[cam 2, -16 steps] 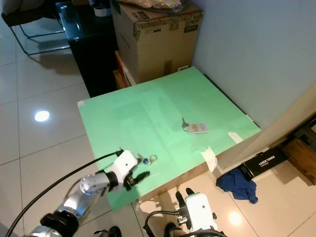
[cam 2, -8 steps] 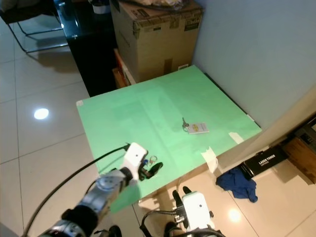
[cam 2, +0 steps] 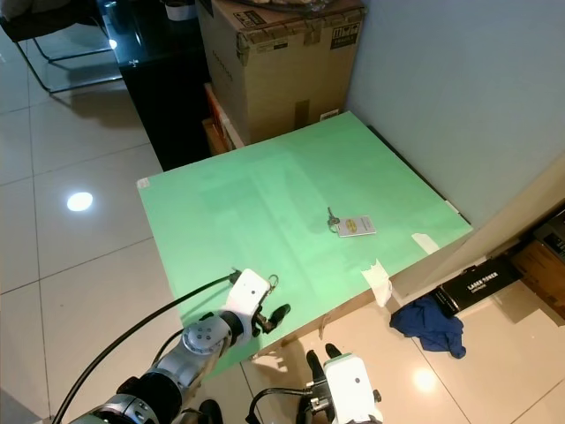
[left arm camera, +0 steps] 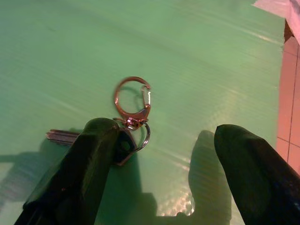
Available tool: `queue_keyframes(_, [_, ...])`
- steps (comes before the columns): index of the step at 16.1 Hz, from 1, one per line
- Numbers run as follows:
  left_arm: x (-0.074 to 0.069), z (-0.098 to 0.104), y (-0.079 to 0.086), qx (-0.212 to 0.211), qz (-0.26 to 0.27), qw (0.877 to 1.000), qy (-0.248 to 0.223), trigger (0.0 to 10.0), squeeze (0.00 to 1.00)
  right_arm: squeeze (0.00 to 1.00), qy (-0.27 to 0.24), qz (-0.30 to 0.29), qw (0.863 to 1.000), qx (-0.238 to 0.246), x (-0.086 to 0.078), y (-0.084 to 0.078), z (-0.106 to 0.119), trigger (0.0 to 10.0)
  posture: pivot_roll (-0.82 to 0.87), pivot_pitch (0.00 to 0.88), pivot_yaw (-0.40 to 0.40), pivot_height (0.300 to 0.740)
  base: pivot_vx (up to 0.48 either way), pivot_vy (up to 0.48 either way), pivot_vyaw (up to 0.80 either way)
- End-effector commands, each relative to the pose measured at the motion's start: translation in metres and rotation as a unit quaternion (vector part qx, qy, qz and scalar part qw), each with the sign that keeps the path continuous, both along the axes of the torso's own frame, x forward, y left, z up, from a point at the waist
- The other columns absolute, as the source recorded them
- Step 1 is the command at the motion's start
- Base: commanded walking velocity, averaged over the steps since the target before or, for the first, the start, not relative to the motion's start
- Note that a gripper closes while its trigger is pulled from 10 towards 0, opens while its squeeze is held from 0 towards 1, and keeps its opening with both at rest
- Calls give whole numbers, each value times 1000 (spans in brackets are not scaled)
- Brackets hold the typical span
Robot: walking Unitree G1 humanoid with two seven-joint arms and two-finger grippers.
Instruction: Hang keys on a hook
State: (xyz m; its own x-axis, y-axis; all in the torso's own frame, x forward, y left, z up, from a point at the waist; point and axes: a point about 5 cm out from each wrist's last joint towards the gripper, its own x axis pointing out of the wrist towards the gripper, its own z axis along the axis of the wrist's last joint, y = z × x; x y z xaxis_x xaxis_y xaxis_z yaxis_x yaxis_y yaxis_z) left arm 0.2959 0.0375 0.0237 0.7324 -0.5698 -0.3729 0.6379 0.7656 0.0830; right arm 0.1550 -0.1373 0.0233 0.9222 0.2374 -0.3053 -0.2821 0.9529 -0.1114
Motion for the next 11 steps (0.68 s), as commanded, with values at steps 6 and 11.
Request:
queue_keyframes(6, [0,2,-12,-3,1,1000,-2,0,0,0,11,4,1000,0,-8,-1,0,10000,-195,304,21,740,0,0,0])
queue_keyframes(11, [-6,-4,-15,31,-23,999,-5,0,0,0,14,5,1000,-2,-8,-2,1,10000,-202,308,19,740,0,0,0])
